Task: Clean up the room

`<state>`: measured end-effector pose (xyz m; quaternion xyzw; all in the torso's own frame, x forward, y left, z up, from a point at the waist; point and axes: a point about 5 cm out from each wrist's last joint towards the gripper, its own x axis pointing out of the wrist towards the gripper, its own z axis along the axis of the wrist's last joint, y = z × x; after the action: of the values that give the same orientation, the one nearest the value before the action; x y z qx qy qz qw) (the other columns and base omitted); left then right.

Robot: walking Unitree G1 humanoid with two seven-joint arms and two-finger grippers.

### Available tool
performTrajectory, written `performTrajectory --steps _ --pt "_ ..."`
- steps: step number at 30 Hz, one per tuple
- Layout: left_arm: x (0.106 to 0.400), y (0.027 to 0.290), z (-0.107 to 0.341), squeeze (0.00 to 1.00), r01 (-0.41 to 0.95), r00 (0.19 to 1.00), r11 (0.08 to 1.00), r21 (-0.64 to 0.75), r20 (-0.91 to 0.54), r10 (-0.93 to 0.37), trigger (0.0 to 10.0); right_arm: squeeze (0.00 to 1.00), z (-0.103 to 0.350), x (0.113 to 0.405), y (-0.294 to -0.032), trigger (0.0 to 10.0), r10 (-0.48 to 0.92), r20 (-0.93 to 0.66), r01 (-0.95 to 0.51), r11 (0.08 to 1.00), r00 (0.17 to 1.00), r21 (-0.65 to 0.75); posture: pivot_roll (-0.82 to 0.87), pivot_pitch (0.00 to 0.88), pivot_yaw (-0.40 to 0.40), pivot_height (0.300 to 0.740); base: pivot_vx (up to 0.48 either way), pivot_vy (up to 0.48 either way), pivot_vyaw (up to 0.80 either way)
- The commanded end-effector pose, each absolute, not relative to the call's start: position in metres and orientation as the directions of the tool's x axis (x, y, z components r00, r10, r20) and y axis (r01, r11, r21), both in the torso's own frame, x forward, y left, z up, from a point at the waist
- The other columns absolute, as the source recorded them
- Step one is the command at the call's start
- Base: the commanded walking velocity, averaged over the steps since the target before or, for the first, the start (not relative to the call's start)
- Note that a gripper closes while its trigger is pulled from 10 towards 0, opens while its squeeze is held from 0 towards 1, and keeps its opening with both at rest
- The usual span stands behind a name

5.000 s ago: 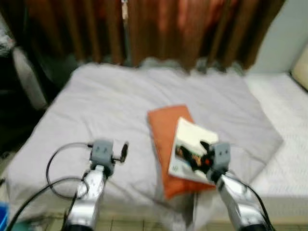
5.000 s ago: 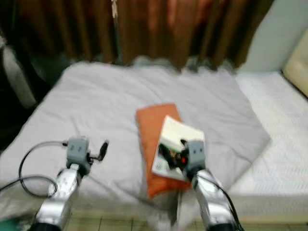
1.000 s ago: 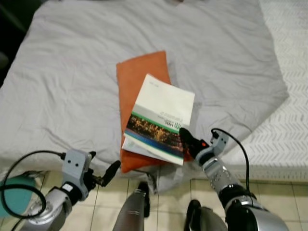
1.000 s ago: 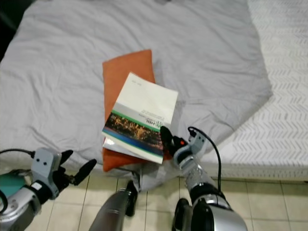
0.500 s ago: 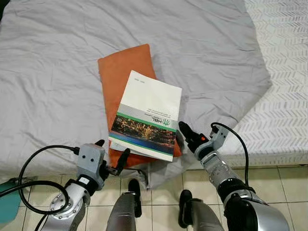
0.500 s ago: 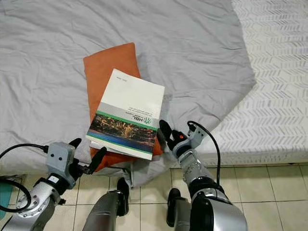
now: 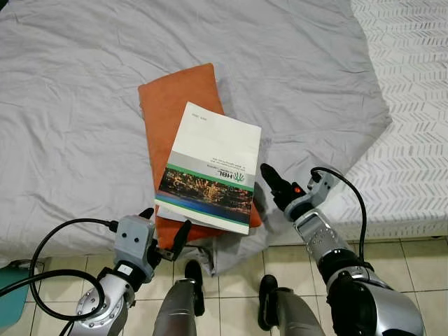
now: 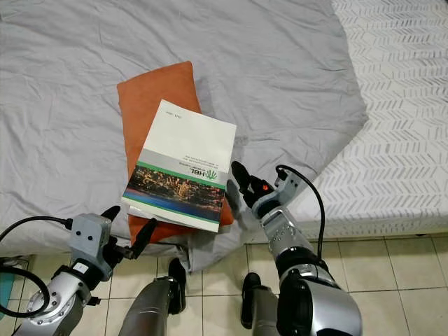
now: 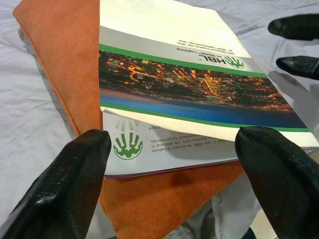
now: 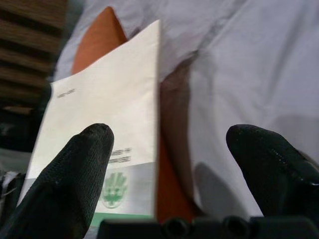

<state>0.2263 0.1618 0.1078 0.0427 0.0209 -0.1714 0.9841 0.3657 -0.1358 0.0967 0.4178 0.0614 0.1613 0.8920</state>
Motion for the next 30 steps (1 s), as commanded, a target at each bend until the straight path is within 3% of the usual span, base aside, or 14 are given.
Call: performTrajectory --steps 1,12,13,15,16,30 --pt "0.220 0.163 0.094 0.00 0.337 0.938 0.939 0.070 -0.111 -0.328 10.0 0.00 0.091 0.361 -0.128 10.0 0.373 0.022 -0.245 0.562 0.928 0.790 0.23 0.471 0.047 0.740 0.000 0.000 0.00" --pt "0.222 0.161 0.091 0.00 0.318 0.945 0.945 0.074 -0.109 -0.310 10.0 0.00 0.090 0.357 -0.091 10.0 0.477 0.045 -0.298 0.470 0.878 0.831 0.22 0.443 0.029 0.740 0.000 0.000 0.00" --pt "0.222 0.161 0.091 0.00 0.316 0.945 0.946 0.076 -0.109 -0.307 10.0 0.00 0.090 0.356 -0.086 3.5 0.482 0.043 -0.295 0.462 0.875 0.836 0.23 0.441 0.027 0.740 0.000 0.000 0.00" --pt "0.222 0.161 0.091 0.00 0.315 0.946 0.946 0.076 -0.109 -0.306 10.0 0.00 0.089 0.356 -0.085 3.5 0.484 0.042 -0.294 0.458 0.874 0.839 0.23 0.442 0.027 0.740 0.000 0.000 0.00" --pt "0.222 0.161 0.091 0.00 0.314 0.946 0.946 0.076 -0.109 -0.305 10.0 0.00 0.089 0.356 -0.083 0.0 0.487 0.041 -0.293 0.453 0.872 0.842 0.23 0.438 0.023 0.740 0.000 0.000 0.00" --pt "0.226 0.160 0.088 0.00 0.295 0.953 0.951 0.091 -0.103 -0.286 10.0 0.00 0.095 0.360 -0.095 0.0 0.462 0.050 -0.295 0.477 0.886 0.828 0.21 0.431 -0.001 0.740 0.000 0.000 0.00"
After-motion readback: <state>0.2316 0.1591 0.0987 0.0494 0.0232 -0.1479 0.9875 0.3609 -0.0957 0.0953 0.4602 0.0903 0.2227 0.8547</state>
